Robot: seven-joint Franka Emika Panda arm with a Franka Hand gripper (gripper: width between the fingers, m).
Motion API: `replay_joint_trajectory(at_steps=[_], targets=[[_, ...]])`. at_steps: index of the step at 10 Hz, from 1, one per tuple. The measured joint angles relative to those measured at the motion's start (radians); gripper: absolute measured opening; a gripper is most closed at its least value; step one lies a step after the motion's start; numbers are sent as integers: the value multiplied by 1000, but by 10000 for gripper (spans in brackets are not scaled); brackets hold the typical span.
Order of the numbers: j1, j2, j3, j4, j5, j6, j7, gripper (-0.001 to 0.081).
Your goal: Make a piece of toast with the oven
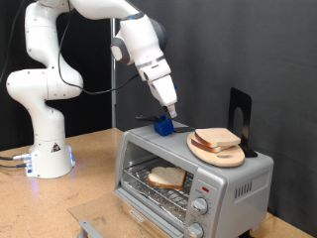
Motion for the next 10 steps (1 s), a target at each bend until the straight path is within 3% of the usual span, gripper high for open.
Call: replay_joint_trajectory(at_steps=[3, 6, 7, 8, 10], targets=[[-1, 0, -4, 16, 2, -21, 4, 806], [-1, -1, -53, 54, -1, -163, 3, 806], [-1, -1, -48, 50, -1, -140, 3, 806], [6, -3, -55, 44, 37, -123, -26, 806], [35, -42, -139, 27, 135, -161, -149, 806]])
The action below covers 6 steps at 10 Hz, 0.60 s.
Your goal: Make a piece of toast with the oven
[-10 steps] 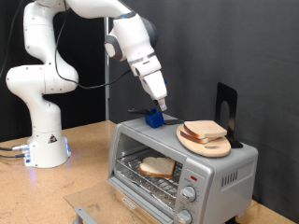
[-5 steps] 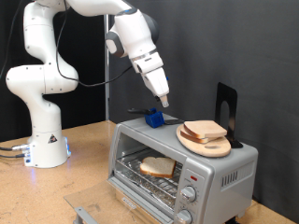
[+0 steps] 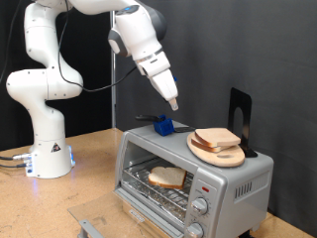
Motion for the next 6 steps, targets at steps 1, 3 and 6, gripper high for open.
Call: replay_joint_trajectory(at_steps=[1, 3, 6], targets=[[6, -34, -48, -9, 21, -49, -47, 806], [6, -100, -132, -28, 22, -155, -98, 806], [-9, -183, -247, -58, -58, -333, -139, 806]])
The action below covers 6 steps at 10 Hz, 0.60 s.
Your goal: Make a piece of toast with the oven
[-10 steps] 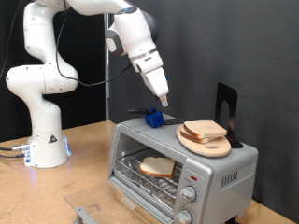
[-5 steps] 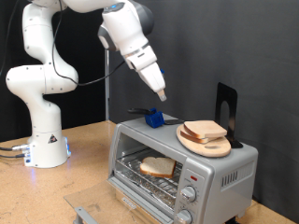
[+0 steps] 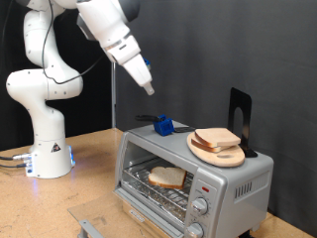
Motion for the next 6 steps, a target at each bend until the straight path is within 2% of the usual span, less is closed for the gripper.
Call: replay_joint_trajectory(at_steps=[2, 4, 6], targets=[[-12, -50, -67, -27, -54, -78, -48, 806], [-22, -122, -119, -74, -57, -99, -74, 806], [-22, -118, -119, -77, -54, -99, -75, 806]])
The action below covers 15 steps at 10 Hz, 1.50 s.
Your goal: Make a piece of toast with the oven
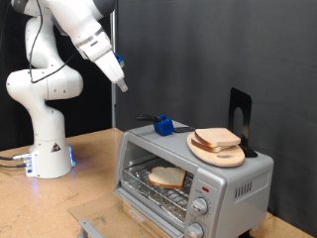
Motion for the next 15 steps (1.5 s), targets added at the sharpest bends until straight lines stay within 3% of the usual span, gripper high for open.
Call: replay_joint_trajectory(at_steps=[2, 5, 7, 8, 9, 12, 15], targets=[[-10, -4, -60, -24, 12, 0, -27, 806], [-63, 13, -174, -40, -22, -36, -65, 806], [-84, 52, -254, -30, -49, -83, -129, 806], [-88, 105, -290, 5, -70, -134, -154, 806], [-88, 101, -282, 0, -67, -118, -153, 806], [-94, 161, -332, 39, -95, -421, -7, 806], [-128, 351, -432, 125, -116, -647, 115, 806]])
